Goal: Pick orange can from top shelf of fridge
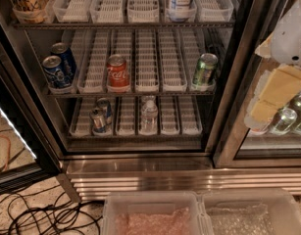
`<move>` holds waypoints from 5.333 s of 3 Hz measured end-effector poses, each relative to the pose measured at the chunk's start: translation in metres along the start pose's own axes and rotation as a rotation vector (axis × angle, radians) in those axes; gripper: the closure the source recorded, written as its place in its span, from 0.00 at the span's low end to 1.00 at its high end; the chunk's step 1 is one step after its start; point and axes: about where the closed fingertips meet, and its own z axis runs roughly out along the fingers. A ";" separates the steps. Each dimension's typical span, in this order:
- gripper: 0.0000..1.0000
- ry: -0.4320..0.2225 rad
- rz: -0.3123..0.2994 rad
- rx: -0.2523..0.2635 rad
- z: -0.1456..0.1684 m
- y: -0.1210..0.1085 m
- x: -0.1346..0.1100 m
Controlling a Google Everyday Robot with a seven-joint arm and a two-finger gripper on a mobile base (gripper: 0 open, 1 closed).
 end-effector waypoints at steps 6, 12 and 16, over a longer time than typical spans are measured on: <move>0.00 -0.343 0.137 -0.104 0.020 0.055 -0.165; 0.00 -0.538 0.293 0.166 0.002 0.028 -0.279; 0.00 -0.779 0.436 0.173 0.041 -0.011 -0.363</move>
Offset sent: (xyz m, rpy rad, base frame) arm 0.0034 0.0129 -0.0023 0.0536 0.0377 -0.0183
